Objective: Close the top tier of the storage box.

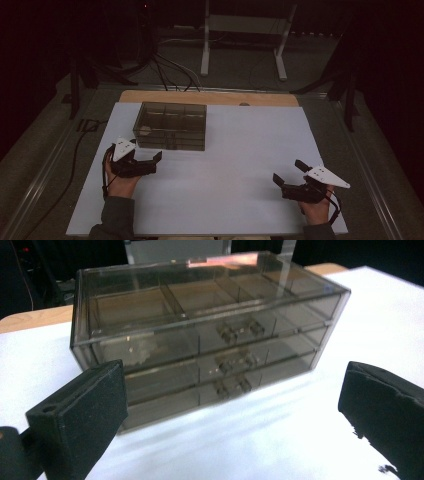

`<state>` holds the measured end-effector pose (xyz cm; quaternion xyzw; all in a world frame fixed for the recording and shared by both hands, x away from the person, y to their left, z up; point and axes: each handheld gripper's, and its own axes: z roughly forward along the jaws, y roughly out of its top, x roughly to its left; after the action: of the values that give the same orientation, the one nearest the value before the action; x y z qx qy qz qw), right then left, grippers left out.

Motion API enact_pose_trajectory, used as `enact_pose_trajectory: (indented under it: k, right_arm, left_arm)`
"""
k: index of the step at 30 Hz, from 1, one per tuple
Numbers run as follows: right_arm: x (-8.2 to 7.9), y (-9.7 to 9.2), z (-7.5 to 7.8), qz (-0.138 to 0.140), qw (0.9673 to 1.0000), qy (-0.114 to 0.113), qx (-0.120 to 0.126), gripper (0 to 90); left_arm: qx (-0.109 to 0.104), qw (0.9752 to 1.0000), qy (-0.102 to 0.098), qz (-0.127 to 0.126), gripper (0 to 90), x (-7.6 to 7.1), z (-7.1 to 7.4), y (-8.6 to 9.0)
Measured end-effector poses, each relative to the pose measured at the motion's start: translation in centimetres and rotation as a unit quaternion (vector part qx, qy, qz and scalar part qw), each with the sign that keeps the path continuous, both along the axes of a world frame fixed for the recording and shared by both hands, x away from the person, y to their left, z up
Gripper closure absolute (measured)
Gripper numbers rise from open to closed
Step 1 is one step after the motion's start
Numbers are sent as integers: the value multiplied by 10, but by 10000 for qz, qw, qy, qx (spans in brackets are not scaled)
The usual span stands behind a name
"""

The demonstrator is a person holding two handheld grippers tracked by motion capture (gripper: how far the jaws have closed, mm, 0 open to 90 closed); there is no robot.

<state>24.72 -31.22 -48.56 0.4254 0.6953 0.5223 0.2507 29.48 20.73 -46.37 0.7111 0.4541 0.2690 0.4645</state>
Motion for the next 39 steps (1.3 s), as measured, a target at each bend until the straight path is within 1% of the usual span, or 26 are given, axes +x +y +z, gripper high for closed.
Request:
enact_pose_trajectory:
  k: [1, 2, 3, 4, 5, 9, 12, 16, 19, 22, 23, 26, 27, 28, 29, 33, 39]
  right_arm:
    - [0, 0, 0, 0, 10000, 0, 0, 0]
    - [-1, 0, 0, 4, 10000, -1, 38, 0]
    - [-1, 0, -1, 9, 10000, -11, 24, 0]
    - [-1, 0, -1, 9, 10000, -11, 24, 0]
    - [-2, 0, -1, 15, 10000, -12, 23, 0]
    - [-2, 0, -1, 20, 10000, -17, 64, 0]
    - [-3, 0, 0, 19, 10000, -40, 67, 0]
    - [-3, 0, 0, 22, 10000, -46, 75, 0]
    - [-4, 1, -1, 34, 9999, -50, 94, 0]
    - [-5, 3, -1, 17, 9999, -79, 80, 0]
    - [-5, 3, -1, 16, 9999, -109, 68, 0]
    - [-6, 3, -1, 14, 9999, -107, 59, 0]
    - [-6, 3, -1, 16, 9999, -111, 52, 0]
    - [-6, 3, -1, 16, 9999, -111, 52, 0]
    - [-8, 4, -1, 27, 9999, -135, 37, 0]
    - [-10, 4, -1, 33, 9998, -188, 38, 0]
    - [-13, 0, -2, -7, 9998, -196, 36, 0]
  left_arm:
    - [98, 9999, -27, -29, 6, -12, -5, 9]
    - [86, 10000, -32, -23, 6, -14, -6, 11]
    - [129, 9999, -68, 17, 7, -18, -8, 14]
    - [129, 9999, -68, 17, 7, -18, -8, 14]
    - [167, 9997, -170, 31, 7, -22, -9, 17]
    - [121, 9997, -216, 50, 7, -27, -11, 22]
    - [139, 9995, -263, 75, 7, -31, -13, 26]
    - [76, 9994, -319, 98, 7, -36, -15, 29]
    - [27, 9995, -309, 13, 7, -41, -18, 31]
    - [17, 9995, -306, 11, 7, -43, -18, 32]
    - [-12, 9994, -347, 15, 7, -44, -19, 32]
    - [-30, 9993, -369, 29, 7, -44, -19, 33]
    - [-84, 9992, -381, 66, 7, -45, -19, 32]
    - [-84, 9992, -381, 66, 7, -45, -19, 32]
    - [-126, 9990, -423, 93, 7, -46, -19, 32]
    - [-81, 9989, -449, 111, 8, -47, -20, 30]
    - [-89, 9987, -476, 141, 8, -49, -19, 32]
